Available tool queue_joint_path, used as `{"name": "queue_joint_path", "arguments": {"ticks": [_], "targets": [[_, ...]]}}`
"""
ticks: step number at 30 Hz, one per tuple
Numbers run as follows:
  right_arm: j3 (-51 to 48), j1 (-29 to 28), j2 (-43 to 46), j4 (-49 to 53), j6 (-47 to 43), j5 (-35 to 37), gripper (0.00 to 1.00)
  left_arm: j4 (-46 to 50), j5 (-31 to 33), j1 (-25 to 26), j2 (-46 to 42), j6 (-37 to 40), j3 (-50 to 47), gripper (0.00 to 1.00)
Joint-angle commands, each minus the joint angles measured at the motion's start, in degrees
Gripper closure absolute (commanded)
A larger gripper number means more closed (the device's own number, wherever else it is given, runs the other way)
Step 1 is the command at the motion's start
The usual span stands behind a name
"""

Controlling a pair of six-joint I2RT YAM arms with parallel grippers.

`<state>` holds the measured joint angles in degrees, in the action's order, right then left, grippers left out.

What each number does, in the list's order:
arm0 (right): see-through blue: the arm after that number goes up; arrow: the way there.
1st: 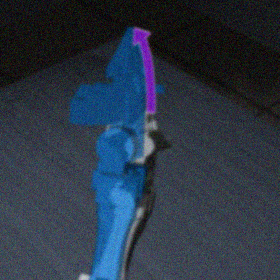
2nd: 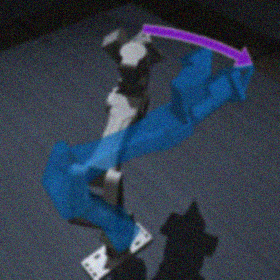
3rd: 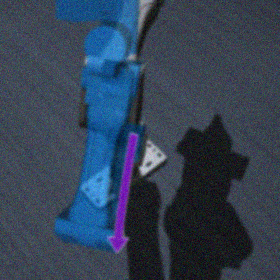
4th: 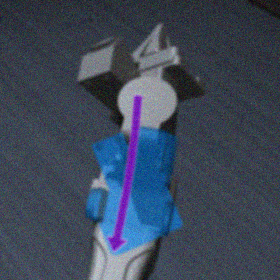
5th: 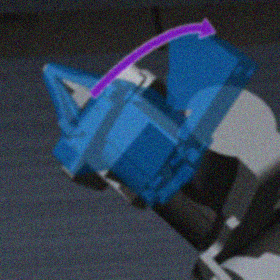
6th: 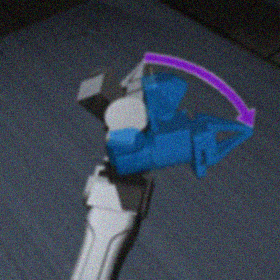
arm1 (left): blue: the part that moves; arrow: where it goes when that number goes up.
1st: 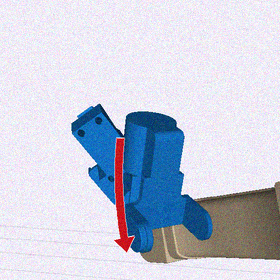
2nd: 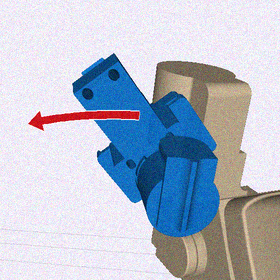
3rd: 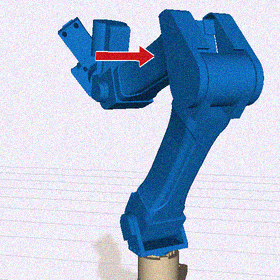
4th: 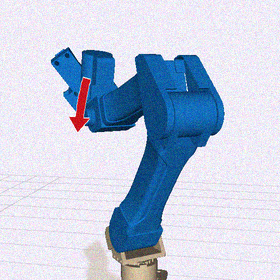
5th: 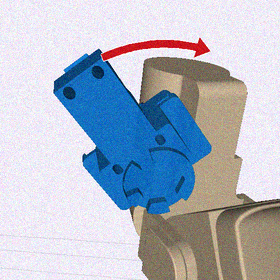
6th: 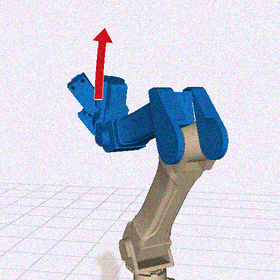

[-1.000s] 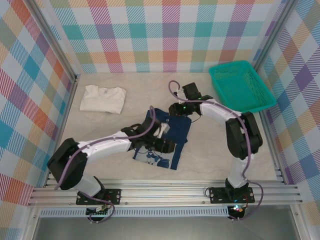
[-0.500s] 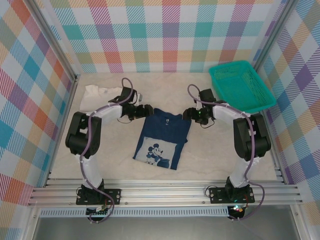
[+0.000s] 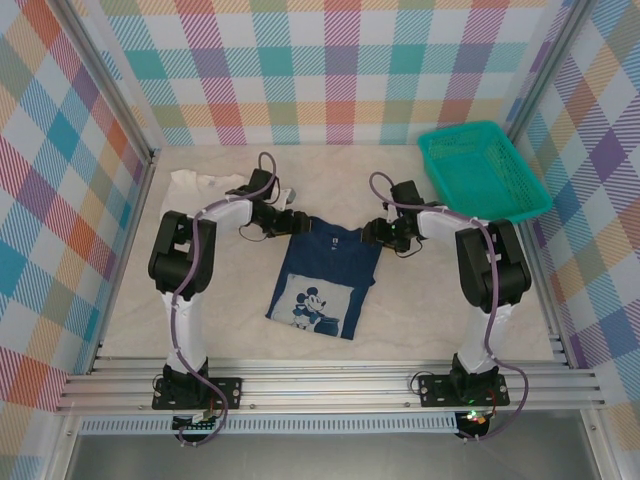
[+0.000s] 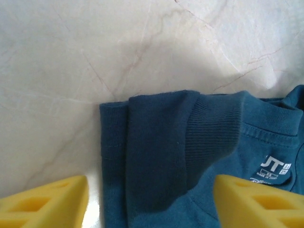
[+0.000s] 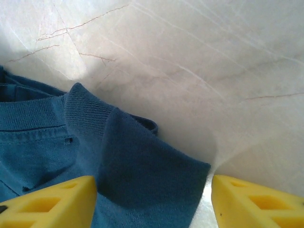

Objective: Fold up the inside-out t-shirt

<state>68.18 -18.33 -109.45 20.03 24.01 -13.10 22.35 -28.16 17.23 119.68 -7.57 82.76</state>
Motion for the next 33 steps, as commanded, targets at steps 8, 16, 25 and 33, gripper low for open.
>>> {"name": "queue_joint_path", "arguments": {"ticks": [8,16,25,33], "targets": [[4.1,-4.6,-5.8,-4.3,3.3,-7.8,0.47,1.1,-7.7,1.0,4.1,1.8,2.4,0.5],[5.6,-5.3,-8.3,-5.4,4.3,-7.9,0.58,0.7,-7.3,0.4,5.3,1.6,2.6,0.67],[7.1,-5.4,-10.4,-10.0,5.8,-10.9,0.74,-2.1,-8.5,-1.1,5.1,-0.5,1.6,0.86],[8.3,-4.5,-9.4,-13.0,4.1,-12.8,0.95,-9.6,-10.5,-4.2,2.6,-5.9,-2.2,1.0]]}}
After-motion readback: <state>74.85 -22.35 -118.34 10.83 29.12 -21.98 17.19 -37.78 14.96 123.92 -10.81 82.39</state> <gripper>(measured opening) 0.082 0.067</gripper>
